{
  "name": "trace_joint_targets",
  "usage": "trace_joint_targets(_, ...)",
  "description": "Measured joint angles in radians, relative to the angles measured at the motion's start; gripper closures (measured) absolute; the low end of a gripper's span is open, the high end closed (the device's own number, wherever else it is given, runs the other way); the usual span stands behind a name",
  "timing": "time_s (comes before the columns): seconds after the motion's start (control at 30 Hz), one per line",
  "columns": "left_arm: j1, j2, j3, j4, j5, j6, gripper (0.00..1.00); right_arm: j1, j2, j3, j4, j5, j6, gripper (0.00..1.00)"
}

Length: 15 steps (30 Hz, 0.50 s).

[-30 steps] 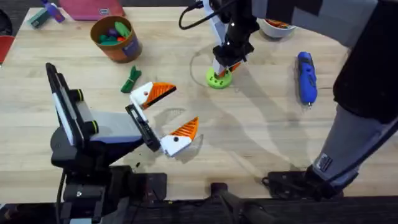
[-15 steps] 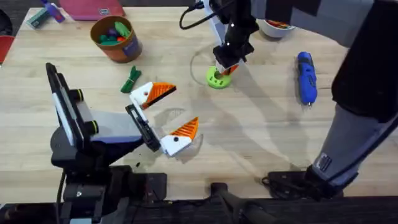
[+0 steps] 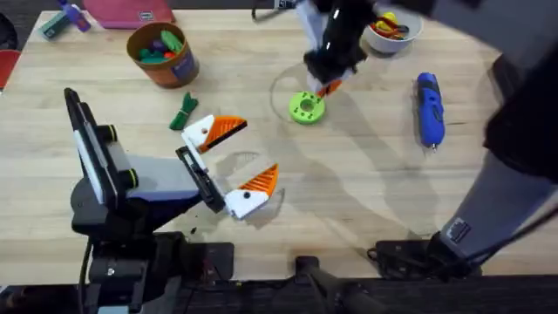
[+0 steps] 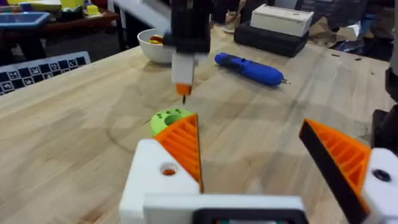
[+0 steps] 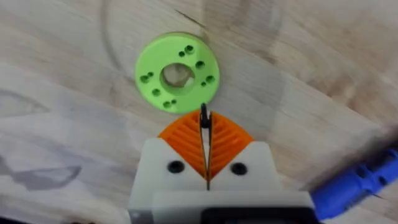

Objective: Pick up the gripper from the table and insert it into the empty holder that is missing its gripper. Then pick up a screw, insert it into the mounting hole, and use the screwdriver to tighten it. Finally, clean up the table by picking up the vegetable and placing it into the bucket.

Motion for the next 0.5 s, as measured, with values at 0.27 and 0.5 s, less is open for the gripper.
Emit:
trace_joint_targets(0.27,0.000,0.000,0.000,0.000,0.000,0.000,0.016,0.018,-0.073,0.277,-0.162,0.002,-0.001,0.996)
trace_joint_targets(0.5,0.000,0.000,0.000,0.000,0.000,0.000,0.016,0.070,-0.073,0.364,-0.222,0.004,-0.014,0.996)
